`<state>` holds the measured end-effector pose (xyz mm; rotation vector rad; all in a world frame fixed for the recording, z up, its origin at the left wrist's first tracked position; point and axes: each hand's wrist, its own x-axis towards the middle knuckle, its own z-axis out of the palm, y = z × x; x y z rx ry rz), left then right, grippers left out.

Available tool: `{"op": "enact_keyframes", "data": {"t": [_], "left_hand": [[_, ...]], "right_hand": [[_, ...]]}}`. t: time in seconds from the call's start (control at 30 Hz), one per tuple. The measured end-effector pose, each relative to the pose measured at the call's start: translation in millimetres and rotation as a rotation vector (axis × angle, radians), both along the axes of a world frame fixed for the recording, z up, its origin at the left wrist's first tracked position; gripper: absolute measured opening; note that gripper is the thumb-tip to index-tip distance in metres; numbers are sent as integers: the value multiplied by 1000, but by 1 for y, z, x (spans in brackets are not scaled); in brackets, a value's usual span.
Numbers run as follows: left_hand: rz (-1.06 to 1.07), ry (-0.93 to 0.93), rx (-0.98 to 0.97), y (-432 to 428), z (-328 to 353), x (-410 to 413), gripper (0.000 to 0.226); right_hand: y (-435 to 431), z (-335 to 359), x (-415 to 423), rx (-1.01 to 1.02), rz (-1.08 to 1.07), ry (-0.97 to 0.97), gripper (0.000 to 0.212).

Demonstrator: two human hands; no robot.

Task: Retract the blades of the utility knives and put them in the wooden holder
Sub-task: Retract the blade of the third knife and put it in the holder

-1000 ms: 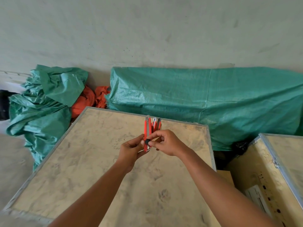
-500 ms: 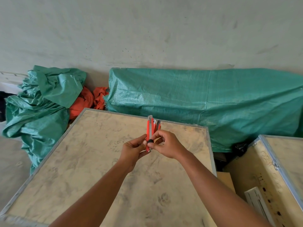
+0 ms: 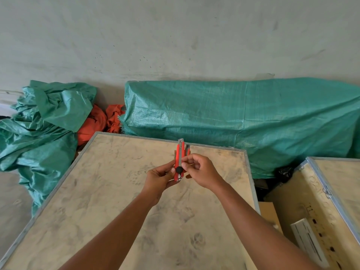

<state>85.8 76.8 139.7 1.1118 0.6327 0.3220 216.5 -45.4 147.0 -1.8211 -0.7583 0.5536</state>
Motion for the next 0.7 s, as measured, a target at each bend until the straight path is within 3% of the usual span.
{"op": "enact_keyframes", "data": {"t": [0.4,0.7], "left_hand": [[-81,46,136,31,-4,44,33],[-120,149,325,71,-18,102,34]], "right_hand": [[24,8,50,-1,-84,104,27],[61,-2,96,-22,-149,26,27]]}}
